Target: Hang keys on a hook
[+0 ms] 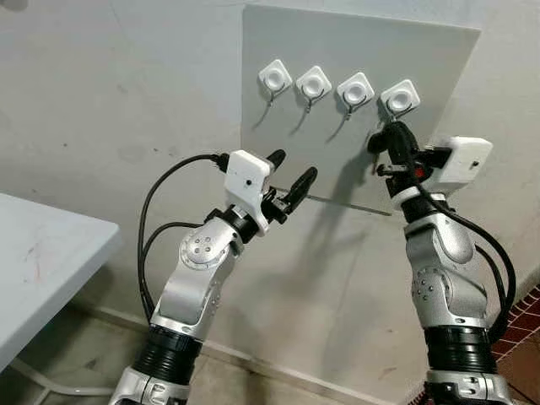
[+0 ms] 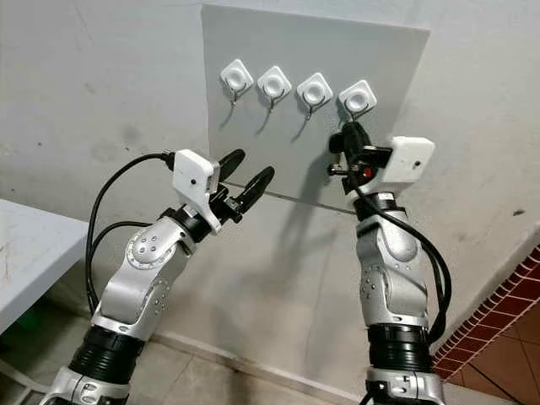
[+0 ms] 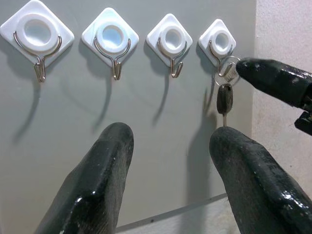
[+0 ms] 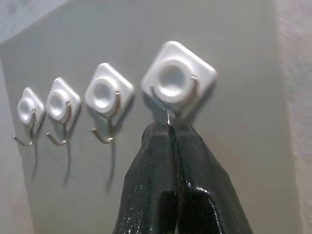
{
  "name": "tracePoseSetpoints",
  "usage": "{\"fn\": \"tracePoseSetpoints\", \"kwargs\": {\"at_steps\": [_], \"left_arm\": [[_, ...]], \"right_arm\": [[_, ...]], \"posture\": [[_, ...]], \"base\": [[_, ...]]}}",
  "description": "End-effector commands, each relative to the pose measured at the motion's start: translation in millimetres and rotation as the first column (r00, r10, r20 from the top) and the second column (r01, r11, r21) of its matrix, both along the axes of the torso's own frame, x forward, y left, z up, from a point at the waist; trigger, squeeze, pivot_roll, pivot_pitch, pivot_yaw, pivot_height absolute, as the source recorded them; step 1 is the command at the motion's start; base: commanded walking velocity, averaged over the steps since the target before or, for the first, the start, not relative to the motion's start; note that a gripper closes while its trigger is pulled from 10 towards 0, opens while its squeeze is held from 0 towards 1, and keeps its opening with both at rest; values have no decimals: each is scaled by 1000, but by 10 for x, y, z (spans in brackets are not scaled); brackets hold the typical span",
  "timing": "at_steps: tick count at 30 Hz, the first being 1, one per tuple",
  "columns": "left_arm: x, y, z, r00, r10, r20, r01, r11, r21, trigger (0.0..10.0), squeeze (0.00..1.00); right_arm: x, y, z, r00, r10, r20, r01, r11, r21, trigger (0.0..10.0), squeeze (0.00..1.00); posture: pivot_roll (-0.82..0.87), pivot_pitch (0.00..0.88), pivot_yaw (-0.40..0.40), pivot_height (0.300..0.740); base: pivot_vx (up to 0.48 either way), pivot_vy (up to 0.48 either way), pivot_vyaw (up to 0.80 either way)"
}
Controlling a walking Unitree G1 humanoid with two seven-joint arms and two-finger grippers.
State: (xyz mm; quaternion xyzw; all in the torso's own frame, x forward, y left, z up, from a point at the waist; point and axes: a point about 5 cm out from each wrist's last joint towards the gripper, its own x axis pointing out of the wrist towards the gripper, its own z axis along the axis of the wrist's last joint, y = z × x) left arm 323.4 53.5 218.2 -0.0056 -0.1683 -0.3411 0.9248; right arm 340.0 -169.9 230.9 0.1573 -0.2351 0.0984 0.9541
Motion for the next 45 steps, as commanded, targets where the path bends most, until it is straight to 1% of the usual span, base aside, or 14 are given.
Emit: {"fn": "tracePoseSetpoints", "kwargs": {"at_steps": [1,5,9,15,16,17,18,22,25,30,33,35,40,45], "left_arm": [[-10,-15,57,1000,-12,15,12,1000,1,10000,0],[-2,-18,60,1000,-13,7,13,1000,-7,10000,0],[-4,-22,67,1000,-13,7,13,1000,-9,10000,0],[-4,-8,61,1000,-6,-2,6,1000,-13,10000,0],[-1,2,55,1000,0,-8,0,1000,-16,10000,0],[-1,2,55,1000,0,-8,0,1000,-16,10000,0],[4,11,52,1000,6,-16,-6,1000,-25,10000,0],[23,64,21,998,43,-44,-45,997,-57,10000,0],[26,72,12,998,46,-52,-49,997,-62,10000,0],[35,116,-28,994,81,-68,-86,994,-68,10000,0],[43,149,-49,991,116,-68,-121,990,-70,10000,0],[54,202,-114,986,133,-105,-142,986,-92,10000,0],[76,277,-274,969,187,-160,-201,976,-78,10000,0],[86,405,-536,933,280,-225,-304,949,-79,10000,0]], "right_arm": [[-28,-53,45,1000,-9,14,8,999,50,10000,0],[-13,-70,-5,1000,8,-24,-4,985,174,10000,0],[4,-95,-49,999,15,-49,-3,971,237,10000,0],[8,-83,-126,996,39,-76,-18,966,257,10000,0],[4,-76,-142,996,43,-83,-20,966,257,10000,424],[4,-76,-142,996,43,-83,-20,966,257,10000,424],[-3,-69,-146,996,42,-81,-21,969,245,10000,1000],[-70,33,-165,997,60,-41,-55,990,130,10000,1000],[-83,50,-174,997,67,-38,-62,991,117,10000,1000],[-125,114,-278,998,48,-51,-51,997,-56,10000,1000],[-146,124,-314,997,46,-56,-50,996,-70,10000,1000],[-186,134,-384,996,51,-68,-57,995,-85,10000,1000],[-221,138,-556,993,37,-114,-48,995,-90,10000,1000],[-292,201,-760,986,26,-165,-44,993,-107,10000,1000]], "posture": [[-25,0,-46,740],[-31,0,-44,740],[-31,0,-43,740],[-27,0,-44,740],[-27,0,-44,740],[-27,0,-44,740],[-24,0,-45,740],[-22,0,-46,740],[-21,0,-47,740],[-22,0,-46,740],[-22,0,-46,740],[-24,0,-45,740],[-29,0,-41,740],[-26,0,-41,740]], "base": [[0,0,0],[0,0,0],[0,0,0],[0,0,0],[0,0,0],[0,0,0],[0,0,0],[0,0,0],[0,0,0],[0,0,0],[0,0,0],[0,0,0],[0,0,0],[0,0,0]]}}
